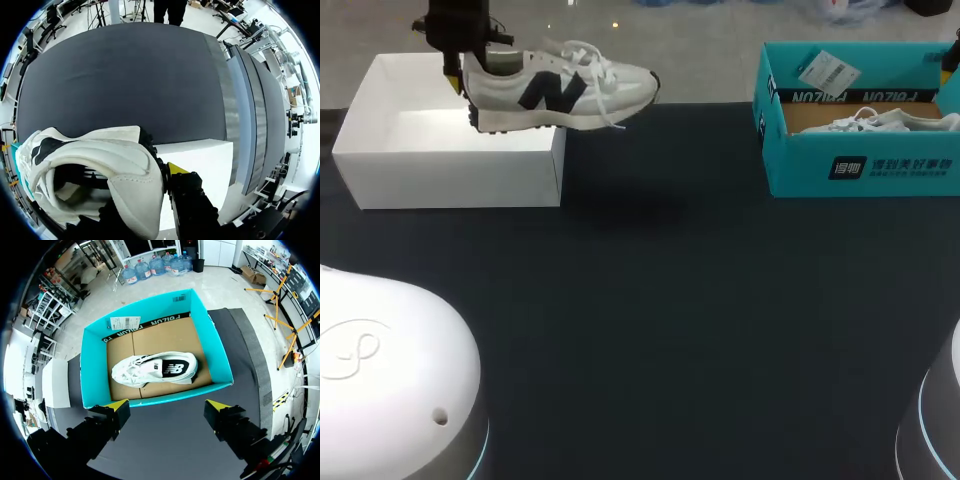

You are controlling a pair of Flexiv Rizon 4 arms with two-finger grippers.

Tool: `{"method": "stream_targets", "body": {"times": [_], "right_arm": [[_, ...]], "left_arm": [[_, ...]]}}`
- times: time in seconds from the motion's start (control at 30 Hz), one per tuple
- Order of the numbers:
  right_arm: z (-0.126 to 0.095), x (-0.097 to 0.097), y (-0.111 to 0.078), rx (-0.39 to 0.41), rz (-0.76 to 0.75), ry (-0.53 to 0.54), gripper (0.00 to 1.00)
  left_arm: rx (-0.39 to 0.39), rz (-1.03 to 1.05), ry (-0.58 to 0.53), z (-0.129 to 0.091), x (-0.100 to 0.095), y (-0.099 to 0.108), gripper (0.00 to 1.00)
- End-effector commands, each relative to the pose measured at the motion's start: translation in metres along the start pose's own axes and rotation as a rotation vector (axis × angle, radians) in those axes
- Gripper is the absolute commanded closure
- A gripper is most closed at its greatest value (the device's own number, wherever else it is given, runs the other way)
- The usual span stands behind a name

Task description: Take the shoe out of the shoebox, open the shoe tongue, remove and reinsert the insole, then place the shoe into the shoebox

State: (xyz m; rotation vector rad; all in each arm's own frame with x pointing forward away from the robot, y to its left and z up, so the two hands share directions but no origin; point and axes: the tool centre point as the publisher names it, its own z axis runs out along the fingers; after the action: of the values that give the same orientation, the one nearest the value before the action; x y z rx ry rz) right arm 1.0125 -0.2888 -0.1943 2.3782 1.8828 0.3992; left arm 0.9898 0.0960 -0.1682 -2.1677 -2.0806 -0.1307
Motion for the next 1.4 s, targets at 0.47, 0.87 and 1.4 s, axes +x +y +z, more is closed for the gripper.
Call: {"method": "stream_targets", "body": {"times": [0.47, 0.87, 1.4], "right_arm": [[0.000, 0.000, 0.000, -0.001, 0.001, 0.000, 0.00], [0.000, 0.000, 0.000, -0.001, 0.001, 0.000, 0.00], [0.000, 0.000, 0.000, -0.001, 0.001, 0.000, 0.00]], "left_arm": [[-0.329, 0.022, -0.003, -0.003, -0.009, -0.027, 1.00], [-0.308, 0.031, -0.047, 0.001, -0.025, -0.042, 1.00], [-0.216, 0.099, 0.000, -0.001, -0.078, -0.117, 1.00]]}}
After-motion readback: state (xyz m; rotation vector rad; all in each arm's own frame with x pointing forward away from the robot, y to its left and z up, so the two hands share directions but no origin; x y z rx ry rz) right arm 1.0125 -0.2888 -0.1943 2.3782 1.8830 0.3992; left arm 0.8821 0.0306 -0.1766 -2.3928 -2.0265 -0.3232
